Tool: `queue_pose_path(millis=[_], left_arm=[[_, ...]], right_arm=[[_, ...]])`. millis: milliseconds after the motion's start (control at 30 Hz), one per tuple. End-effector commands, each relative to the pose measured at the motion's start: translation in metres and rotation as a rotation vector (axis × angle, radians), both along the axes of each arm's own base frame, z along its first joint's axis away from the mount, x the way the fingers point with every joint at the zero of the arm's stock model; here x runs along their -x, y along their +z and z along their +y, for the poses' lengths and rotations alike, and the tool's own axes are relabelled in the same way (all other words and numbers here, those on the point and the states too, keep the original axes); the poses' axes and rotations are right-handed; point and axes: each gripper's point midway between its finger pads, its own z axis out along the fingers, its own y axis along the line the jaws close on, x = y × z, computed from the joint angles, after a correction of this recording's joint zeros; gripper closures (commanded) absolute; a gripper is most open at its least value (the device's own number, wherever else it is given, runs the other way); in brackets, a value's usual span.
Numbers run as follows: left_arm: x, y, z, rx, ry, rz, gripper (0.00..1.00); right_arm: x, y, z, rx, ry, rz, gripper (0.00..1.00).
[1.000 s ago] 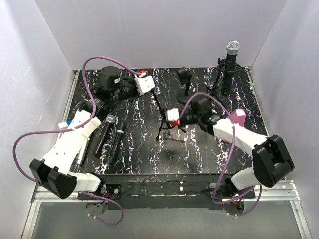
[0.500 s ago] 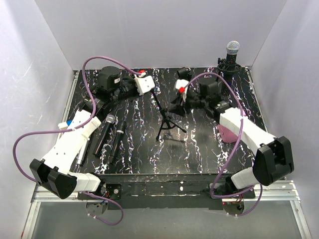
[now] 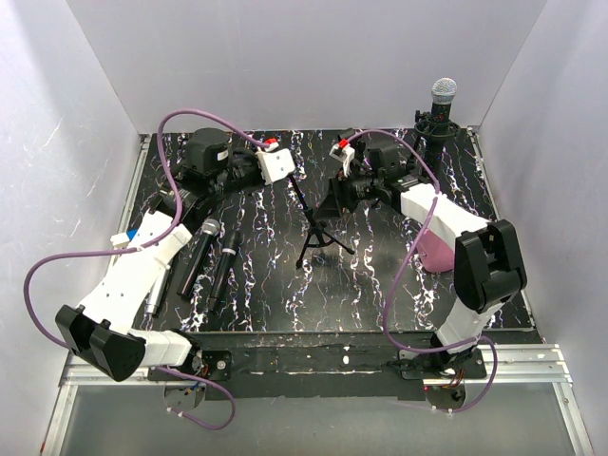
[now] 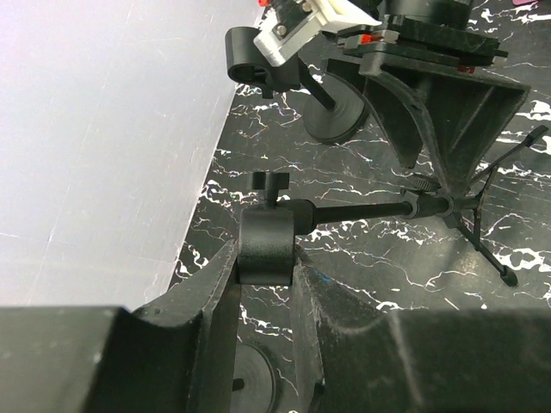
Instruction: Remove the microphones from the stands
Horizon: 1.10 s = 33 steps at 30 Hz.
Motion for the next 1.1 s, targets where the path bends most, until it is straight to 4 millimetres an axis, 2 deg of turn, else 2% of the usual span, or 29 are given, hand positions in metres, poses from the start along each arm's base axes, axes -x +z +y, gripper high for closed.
queue_pose_path(millis=[0,167,367,467,600,700,833,867,967,1000,1067], left_arm=[[0.013,-0.008,0.003,-0.014,-0.015,0.035,1.00],[0.012,-0.010,0.003,-0.015,-0.011,0.037,1.00],[0.011,-0.010,0.004,-0.018,-0.008,0.035,1.00],[0.011,-0.010,0.004,-0.017,-0.009,0.037,1.00],[0.011,-0.010,0.004,-0.018,-0.008,0.034,1.00],[0.011,-0.011,0.004,-0.020,-0.006,0.036,1.00],[0.012,-0.010,0.004,-0.011,-0.003,0.046,1.00],[0.011,-0.009,0.004,-0.006,0.002,0.050,1.00],[0.011,-0.010,0.004,-0.001,0.009,0.058,1.00],[0.010,-0.009,0.004,0.015,0.022,0.069,1.00],[0.010,-0.009,0.003,0.038,0.032,0.092,1.00]], right_arm=[[-0.004,0.028,0.011,-0.066,0.029,-0.002,0.31],[-0.008,0.023,0.014,-0.073,0.038,0.015,0.45],[-0.010,0.013,0.014,-0.056,0.039,0.021,0.46],[-0.008,0.012,0.014,-0.058,0.050,0.019,0.52],[-0.006,0.019,0.015,-0.082,0.071,0.000,0.73],[-0.001,0.026,0.016,-0.097,0.122,-0.065,0.97],[0.005,0.030,0.016,-0.026,0.212,-0.338,0.99],[0.005,0.030,0.015,0.001,0.235,-0.450,0.99],[0.013,0.028,0.009,0.066,0.350,-0.952,0.99],[0.009,0.035,0.010,0.050,0.343,-1.106,0.99],[0.009,0.035,0.009,0.062,0.351,-1.349,0.99]])
